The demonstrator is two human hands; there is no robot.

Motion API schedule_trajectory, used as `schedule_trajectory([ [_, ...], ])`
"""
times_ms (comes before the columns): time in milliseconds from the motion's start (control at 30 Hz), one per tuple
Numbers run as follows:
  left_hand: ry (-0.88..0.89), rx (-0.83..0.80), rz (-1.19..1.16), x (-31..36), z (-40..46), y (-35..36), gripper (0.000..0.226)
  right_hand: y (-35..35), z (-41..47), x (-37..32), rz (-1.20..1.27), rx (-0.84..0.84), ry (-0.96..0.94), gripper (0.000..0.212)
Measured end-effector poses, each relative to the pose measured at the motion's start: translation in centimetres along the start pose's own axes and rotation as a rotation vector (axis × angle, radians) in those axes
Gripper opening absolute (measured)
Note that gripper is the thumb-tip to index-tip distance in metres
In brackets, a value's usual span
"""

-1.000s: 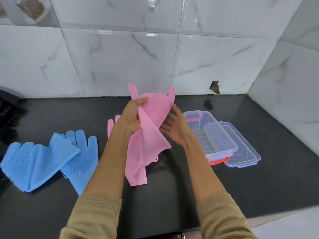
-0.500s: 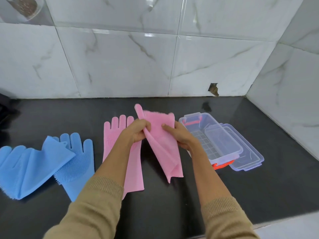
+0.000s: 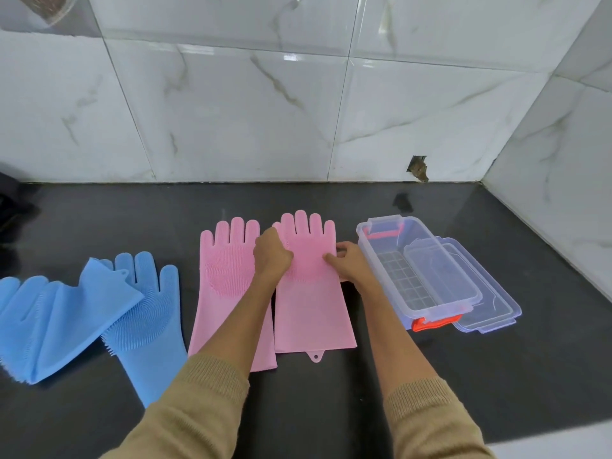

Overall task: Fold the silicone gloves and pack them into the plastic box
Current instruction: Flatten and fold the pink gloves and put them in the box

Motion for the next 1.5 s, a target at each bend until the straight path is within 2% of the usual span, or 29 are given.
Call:
schedule_trajectory([
  [100, -0.023, 0.123, 0.051, -0.5, -0.4, -0.8, 0.011, -1.1, 0.4, 0.7, -0.001, 0.102, 0.009, 0.037],
  [267, -0.065, 0.151, 0.03, -1.9, -0.8, -0.6, 0.009, -2.0, 0.3, 1.9, 0.085, 0.178, 0.069, 0.026],
  [433, -0.075, 0.155, 0.016, -2.4, -1.2, -0.4, 0.018, -2.4, 0.2, 2.7, 0.087, 0.184, 0.141, 0.02],
  [633, -0.081, 0.147, -0.004, -2.4, -1.9, -0.3, 0.015, -2.5, -0.2, 3.2, 0.09, 0.16, 0.184, 0.022],
  [1267, -0.025, 0.107, -0.014, -2.2, -3.5, -0.9, 0.013, -2.6, -2.1, 2.9, 0.085, 0.226, 0.071, 0.027],
  [1400, 0.02, 0.095, -0.051, -2.0, -3.6, -1.2, 0.016, -2.4, -2.5, 1.8, 0.005, 0.264, 0.047, 0.031],
  [1500, 0.051, 0.153, -0.103, -1.5, -3.7, -2.3, 0.016, -1.5, -3.0, 0.0, -0.058, 0.306, -0.037, 0.03],
])
Point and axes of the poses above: each hand's wrist, its own z-axis towards the middle knuckle, its own y-axis out of the palm, x = y × z, the point moved 6 cm from there along z, towards the middle knuckle, and after that the axes turned 10 degrees about -z, right-handed, at the moved point
